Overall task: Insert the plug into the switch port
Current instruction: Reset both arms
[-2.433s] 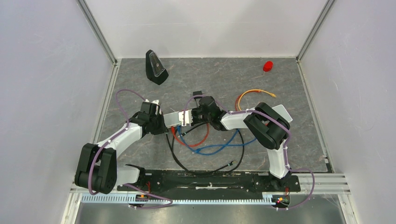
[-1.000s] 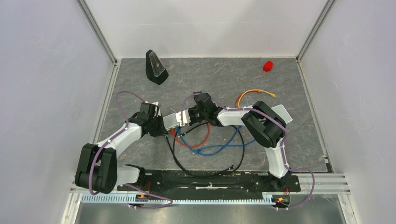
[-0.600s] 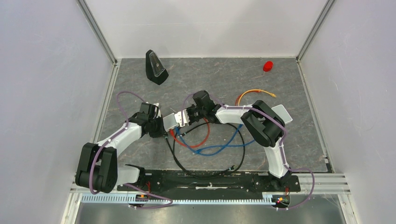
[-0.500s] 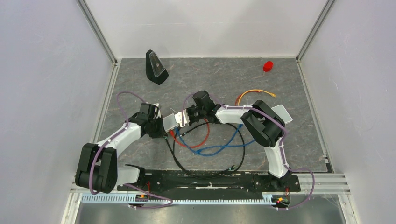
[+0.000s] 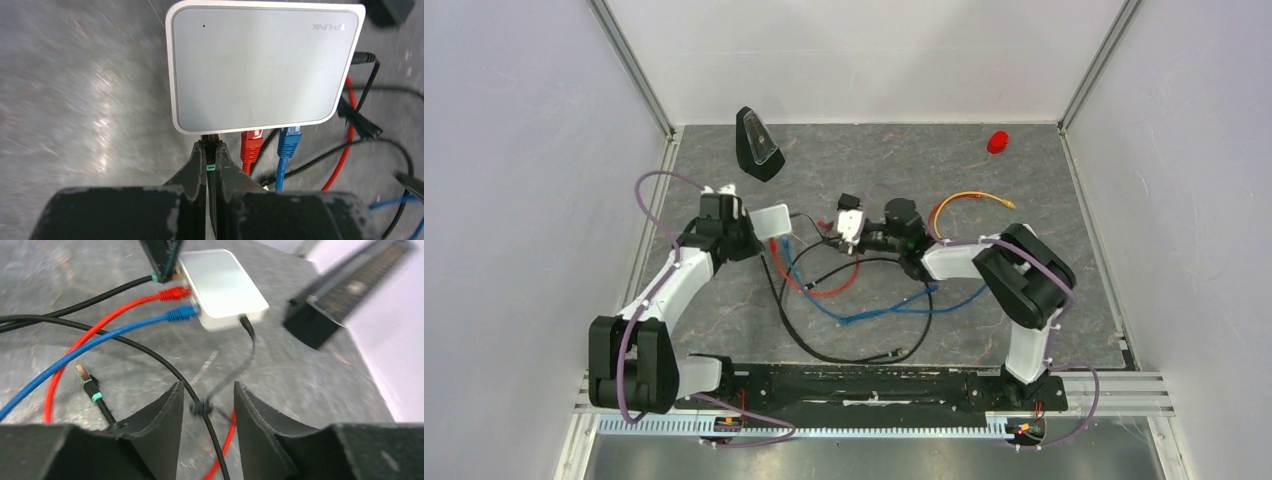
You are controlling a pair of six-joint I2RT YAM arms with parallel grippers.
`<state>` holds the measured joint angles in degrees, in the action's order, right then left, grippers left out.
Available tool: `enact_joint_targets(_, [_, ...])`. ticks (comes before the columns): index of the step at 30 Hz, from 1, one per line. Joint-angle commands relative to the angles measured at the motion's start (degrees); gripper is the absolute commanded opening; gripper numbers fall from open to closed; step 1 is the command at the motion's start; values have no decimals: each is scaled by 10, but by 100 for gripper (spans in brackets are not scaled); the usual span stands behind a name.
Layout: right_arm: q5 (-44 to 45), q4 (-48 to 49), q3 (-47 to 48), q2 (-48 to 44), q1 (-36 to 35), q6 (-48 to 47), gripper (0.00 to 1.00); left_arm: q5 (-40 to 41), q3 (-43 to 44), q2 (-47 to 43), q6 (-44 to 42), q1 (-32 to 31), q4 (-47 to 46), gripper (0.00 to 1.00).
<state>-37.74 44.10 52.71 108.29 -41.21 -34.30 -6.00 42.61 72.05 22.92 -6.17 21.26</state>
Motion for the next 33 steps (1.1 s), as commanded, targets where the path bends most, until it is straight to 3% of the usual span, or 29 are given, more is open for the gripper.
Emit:
enact_joint_targets(1, [82, 156, -47, -73, 32, 145, 45, 75, 83, 39, 18, 47, -14, 2])
enact_joint_targets(6, [164, 53, -60, -130, 44, 179, 54, 117, 139, 123, 14, 99, 27, 2])
enact_joint_targets(12, [206, -87, -63, -211, 47, 210, 55, 138, 160, 200, 17, 149, 29, 2])
enact_joint_targets(14, [245, -114, -72, -232, 47, 229, 66, 131, 169, 213, 18, 153, 27, 6])
enact_joint_targets(15, [261, -132, -74, -240, 46, 242, 92, 125, 174, 218, 19, 153, 27, 14])
enact_joint_targets(16, [274, -152, -72, -250, 46, 247, 98, 119, 182, 221, 21, 153, 35, 29])
enact_joint_targets(17, [289, -182, -66, -259, 46, 251, 98, 119, 190, 220, 31, 153, 44, 61])
enact_joint_targets(18, [307, -219, -58, -266, 47, 257, 98, 116, 193, 214, 36, 153, 47, 76])
enact_joint_targets(22, [392, -356, -23, -304, 46, 314, 98, 75, 198, 167, 44, 151, 53, 78])
enact_joint_targets(26, [448, -420, -35, -367, 47, 371, 98, -59, 190, 102, 24, 132, 15, 79])
enact_joint_targets(33, [599, -517, -72, -511, 46, 393, 98, -204, 138, -74, -15, 5, -78, 80])
